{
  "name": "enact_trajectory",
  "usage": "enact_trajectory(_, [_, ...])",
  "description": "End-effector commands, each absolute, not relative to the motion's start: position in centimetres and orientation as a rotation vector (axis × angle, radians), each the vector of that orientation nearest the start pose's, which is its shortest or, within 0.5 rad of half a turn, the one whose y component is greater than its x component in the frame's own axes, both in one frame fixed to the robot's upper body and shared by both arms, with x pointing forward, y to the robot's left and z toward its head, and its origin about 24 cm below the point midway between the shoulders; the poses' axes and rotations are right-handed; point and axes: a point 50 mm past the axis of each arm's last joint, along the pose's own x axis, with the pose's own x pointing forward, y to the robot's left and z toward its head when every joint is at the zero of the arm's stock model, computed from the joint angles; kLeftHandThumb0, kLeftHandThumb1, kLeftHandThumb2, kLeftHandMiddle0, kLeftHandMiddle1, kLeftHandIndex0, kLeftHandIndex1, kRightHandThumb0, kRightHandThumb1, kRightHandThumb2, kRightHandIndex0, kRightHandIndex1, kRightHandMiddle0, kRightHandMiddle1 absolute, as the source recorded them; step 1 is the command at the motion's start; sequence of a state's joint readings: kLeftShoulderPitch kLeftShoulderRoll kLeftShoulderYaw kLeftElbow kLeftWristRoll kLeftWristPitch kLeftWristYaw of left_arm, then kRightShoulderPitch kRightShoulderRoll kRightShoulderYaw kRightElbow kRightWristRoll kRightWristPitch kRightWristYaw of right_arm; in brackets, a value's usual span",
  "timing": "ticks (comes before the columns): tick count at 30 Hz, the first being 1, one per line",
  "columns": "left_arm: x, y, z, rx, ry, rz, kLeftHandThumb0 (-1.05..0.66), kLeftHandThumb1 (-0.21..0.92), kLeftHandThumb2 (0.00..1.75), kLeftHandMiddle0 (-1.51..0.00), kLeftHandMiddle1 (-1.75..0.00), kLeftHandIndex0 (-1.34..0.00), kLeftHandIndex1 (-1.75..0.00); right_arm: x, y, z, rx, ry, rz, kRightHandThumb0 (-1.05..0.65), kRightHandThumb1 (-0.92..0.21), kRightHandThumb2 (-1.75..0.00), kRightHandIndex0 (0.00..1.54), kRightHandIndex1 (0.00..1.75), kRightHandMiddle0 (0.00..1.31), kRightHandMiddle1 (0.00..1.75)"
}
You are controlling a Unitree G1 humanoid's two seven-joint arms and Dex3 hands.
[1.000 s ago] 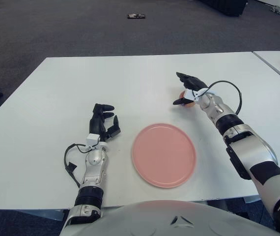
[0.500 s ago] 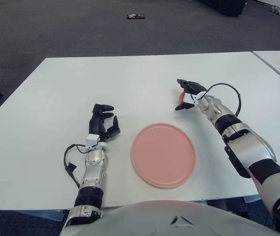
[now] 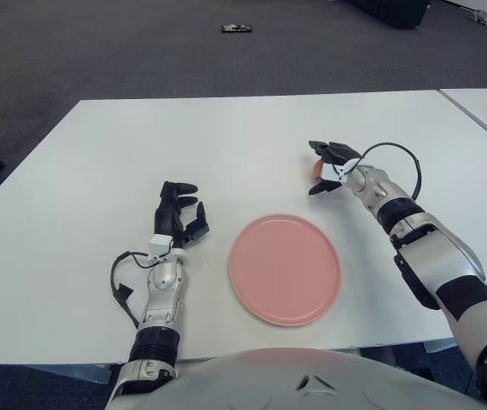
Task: Put the apple into the plate.
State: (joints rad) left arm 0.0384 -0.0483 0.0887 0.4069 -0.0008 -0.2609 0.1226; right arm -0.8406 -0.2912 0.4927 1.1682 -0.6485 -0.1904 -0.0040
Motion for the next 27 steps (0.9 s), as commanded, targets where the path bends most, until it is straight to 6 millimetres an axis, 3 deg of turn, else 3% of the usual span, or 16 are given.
enact_trajectory(1, [20.3,16.7,-6.1,-0.048,0.32,0.235,-0.01,0.52,1.1,-0.45,-1.74,-0.25,-1.75,36.1,-15.3,1.8,-1.305,0.214,0.481,-1.05,-0.81,-0.19,0.0,0.0,0.0,0.0])
enact_trajectory(6, [20.3,16.8,-6.1,-0.045,0.314,0.235,-0.01,0.44,1.19,-0.5,-1.75,-0.3,-1.75,35.9,-15.7,1.3,-1.276,0.255,0.466,-1.05,-0.84,-0.2,0.0,0.0,0.0,0.0])
enact_trajectory(18, [20.2,16.9,-6.1,-0.044,0.315,0.241,-0.01,0.55,1.06,-0.43,-1.74,-0.24,-1.75,35.4,-16.7,0.4,-1.251,0.313,0.436,-1.05,-0.9,-0.2,0.0,0.0,0.0,0.0])
enact_trajectory(27, [20.2,17.0,-6.0,-0.05,0.308,0.244,-0.01,0.44,1.2,-0.51,-1.75,-0.31,-1.75,35.3,-17.0,0.4,-1.235,0.315,0.419,-1.04,-0.92,-0.24,0.0,0.0,0.01,0.07])
